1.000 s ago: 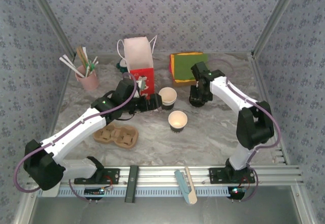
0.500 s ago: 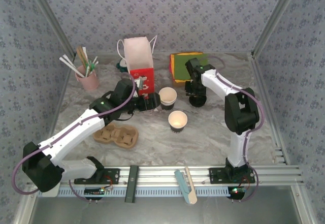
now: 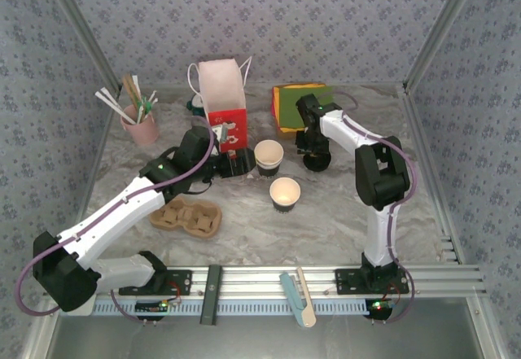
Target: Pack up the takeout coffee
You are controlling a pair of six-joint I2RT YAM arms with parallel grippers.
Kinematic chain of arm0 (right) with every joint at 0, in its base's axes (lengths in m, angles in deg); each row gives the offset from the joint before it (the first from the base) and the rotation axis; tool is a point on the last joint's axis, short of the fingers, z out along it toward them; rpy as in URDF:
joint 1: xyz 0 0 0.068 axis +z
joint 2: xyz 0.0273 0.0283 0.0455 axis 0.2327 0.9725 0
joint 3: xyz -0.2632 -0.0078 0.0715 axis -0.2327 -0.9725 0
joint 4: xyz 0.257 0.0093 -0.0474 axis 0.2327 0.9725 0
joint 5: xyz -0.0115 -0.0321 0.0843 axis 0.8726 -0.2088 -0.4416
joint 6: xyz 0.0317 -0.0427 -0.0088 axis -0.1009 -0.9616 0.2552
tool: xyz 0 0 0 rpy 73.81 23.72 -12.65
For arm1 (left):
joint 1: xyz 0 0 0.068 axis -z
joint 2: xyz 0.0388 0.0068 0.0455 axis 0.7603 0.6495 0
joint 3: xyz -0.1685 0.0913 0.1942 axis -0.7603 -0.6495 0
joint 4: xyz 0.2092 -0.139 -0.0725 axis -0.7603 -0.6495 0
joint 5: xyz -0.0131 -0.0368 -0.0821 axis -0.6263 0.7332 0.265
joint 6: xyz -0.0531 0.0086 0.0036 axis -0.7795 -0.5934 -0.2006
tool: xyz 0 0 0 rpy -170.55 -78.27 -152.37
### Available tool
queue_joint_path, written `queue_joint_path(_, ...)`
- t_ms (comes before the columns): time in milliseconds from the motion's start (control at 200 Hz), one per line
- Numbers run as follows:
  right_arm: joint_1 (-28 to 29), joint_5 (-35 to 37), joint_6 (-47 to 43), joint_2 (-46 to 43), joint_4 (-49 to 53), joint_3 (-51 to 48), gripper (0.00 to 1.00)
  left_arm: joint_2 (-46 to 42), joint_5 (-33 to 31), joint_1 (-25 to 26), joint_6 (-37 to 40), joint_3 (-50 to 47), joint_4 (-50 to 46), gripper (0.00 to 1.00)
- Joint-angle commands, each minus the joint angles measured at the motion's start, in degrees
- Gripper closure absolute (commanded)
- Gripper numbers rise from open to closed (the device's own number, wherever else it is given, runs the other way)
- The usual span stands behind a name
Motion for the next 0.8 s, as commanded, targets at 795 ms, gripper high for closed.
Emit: queue_joint_path(795,0.1,-0.5,2.0,-6.8,3.1,0.7,0.93,0.3,-0.8,0.4,1.6,1.2,-1.1,0.00)
